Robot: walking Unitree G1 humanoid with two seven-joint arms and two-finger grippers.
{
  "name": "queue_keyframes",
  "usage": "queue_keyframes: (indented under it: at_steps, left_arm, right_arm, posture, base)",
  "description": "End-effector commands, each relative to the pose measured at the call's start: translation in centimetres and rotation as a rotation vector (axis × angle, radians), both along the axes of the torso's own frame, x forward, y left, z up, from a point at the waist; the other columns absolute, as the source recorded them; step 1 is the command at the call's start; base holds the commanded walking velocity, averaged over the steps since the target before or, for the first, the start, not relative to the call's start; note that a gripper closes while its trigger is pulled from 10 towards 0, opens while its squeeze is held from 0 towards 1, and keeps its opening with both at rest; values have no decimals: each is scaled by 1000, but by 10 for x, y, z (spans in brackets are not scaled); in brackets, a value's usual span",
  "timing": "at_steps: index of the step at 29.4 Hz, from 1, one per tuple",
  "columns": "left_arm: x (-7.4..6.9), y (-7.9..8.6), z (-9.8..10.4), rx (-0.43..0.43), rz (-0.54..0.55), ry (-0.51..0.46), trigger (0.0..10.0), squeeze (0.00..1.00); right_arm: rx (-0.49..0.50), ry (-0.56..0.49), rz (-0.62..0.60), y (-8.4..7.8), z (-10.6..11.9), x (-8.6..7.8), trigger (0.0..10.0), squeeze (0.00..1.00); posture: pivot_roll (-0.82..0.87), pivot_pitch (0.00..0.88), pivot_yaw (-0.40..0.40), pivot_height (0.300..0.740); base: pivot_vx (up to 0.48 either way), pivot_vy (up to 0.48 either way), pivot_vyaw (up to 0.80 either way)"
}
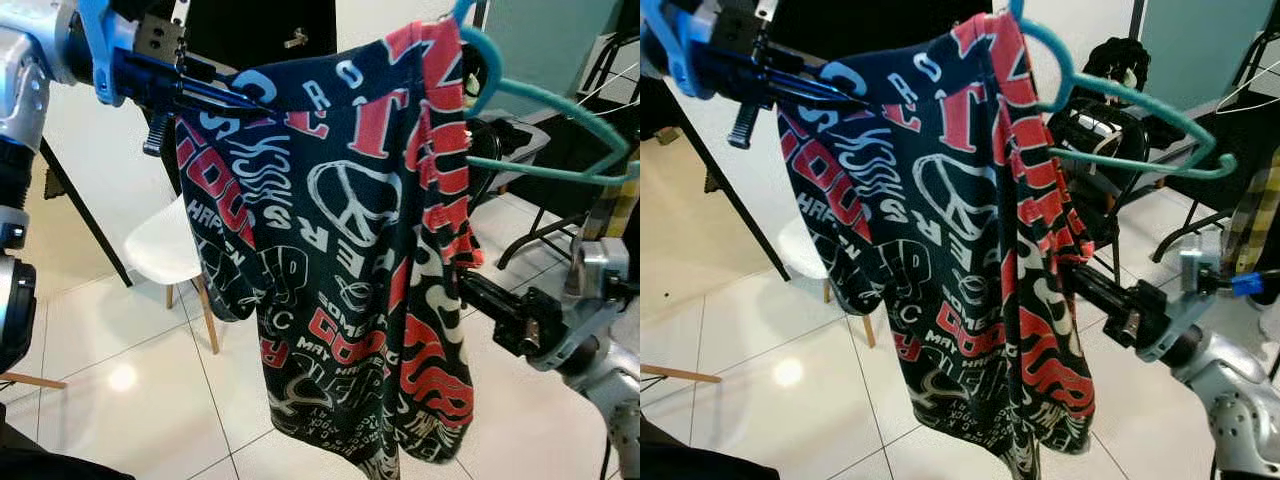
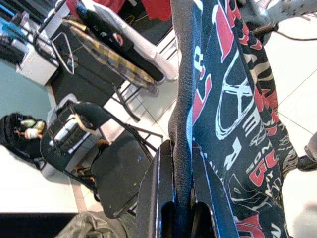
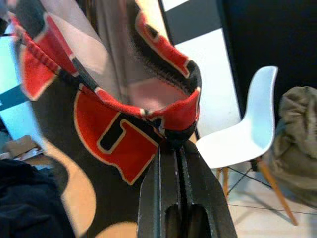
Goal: Hang hanger
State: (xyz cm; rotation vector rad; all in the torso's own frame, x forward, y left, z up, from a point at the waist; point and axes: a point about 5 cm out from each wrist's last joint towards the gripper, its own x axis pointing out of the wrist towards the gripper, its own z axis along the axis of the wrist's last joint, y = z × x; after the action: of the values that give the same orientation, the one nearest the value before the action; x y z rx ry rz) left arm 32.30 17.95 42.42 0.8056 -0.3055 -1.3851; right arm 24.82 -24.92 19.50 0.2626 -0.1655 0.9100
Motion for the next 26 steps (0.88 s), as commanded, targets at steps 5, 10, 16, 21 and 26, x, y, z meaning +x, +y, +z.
queue_keyframes:
  at_steps: [5,10,16,21,26]
  left_arm:
    - [-3,16,3,-1,16,-4,10000,0]
    - [-5,34,-8,10,59,16,10000,0]
    - [-12,45,-31,63,51,65,10000,0]
    - [-18,46,-36,86,40,72,10000,0]
    - [-27,44,-43,119,-5,97,10000,0]
  right_arm:
    - [-8,-22,-6,-3,6,-4,0,0]
    - [-16,-42,-58,-21,14,-7,0,0]
    - [-18,-59,-106,-38,24,-7,0,0]
    - [-21,-54,-95,-33,22,-4,0,0]
    - [-14,-46,-72,-25,20,1,0,0]
  posture:
    - [-51,0,98,740]
    - [-48,0,95,740]
    - [-47,0,83,740]
    - [-47,0,77,740]
    - [-41,0,72,740]
  base:
    - [0,0,0]
    - [0,0,0]
    - [0,0,0]
    - [0,0,0]
    - [0,0,0]
